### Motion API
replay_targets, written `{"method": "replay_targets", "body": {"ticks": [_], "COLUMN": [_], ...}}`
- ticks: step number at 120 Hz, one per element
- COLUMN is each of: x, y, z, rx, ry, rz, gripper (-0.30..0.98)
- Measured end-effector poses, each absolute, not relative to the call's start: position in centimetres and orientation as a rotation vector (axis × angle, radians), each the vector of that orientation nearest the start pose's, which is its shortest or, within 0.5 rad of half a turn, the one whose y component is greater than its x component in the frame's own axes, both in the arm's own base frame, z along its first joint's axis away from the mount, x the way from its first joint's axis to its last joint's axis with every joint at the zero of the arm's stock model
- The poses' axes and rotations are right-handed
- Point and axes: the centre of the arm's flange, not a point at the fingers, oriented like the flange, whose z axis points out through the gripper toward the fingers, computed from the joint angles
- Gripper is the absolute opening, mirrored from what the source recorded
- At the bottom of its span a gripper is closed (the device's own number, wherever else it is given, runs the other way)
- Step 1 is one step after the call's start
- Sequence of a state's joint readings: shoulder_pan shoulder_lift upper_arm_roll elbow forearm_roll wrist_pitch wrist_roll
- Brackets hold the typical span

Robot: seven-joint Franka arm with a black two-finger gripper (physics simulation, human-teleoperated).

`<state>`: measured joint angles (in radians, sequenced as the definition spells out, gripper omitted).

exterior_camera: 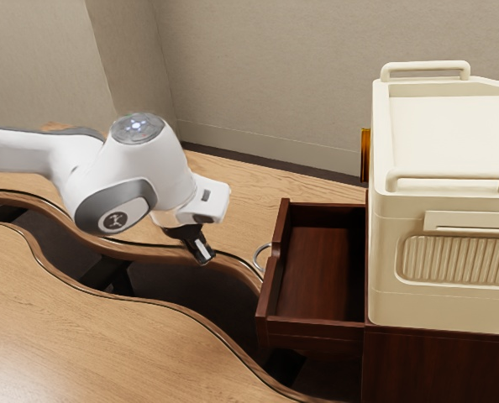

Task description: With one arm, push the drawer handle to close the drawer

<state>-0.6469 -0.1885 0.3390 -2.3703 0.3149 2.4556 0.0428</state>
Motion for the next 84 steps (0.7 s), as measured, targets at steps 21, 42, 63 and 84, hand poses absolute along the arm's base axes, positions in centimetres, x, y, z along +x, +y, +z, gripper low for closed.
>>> {"method": "replay_targets", "body": {"ticks": [21,42,63,84], "x": [48.7,49.4,49.8,49.9], "y": [-15.8,-16.5,-17.0,-17.4], "z": [40.2,39.2,38.9,38.7], "rx": [-2.764,-2.645,-2.545,-2.469], "ry": [1.031,1.218,1.351,1.447], "rz": [-0.477,-0.516,-0.532,-0.532], "gripper": [-0.09,-0.1,-0.1,-0.1]}}
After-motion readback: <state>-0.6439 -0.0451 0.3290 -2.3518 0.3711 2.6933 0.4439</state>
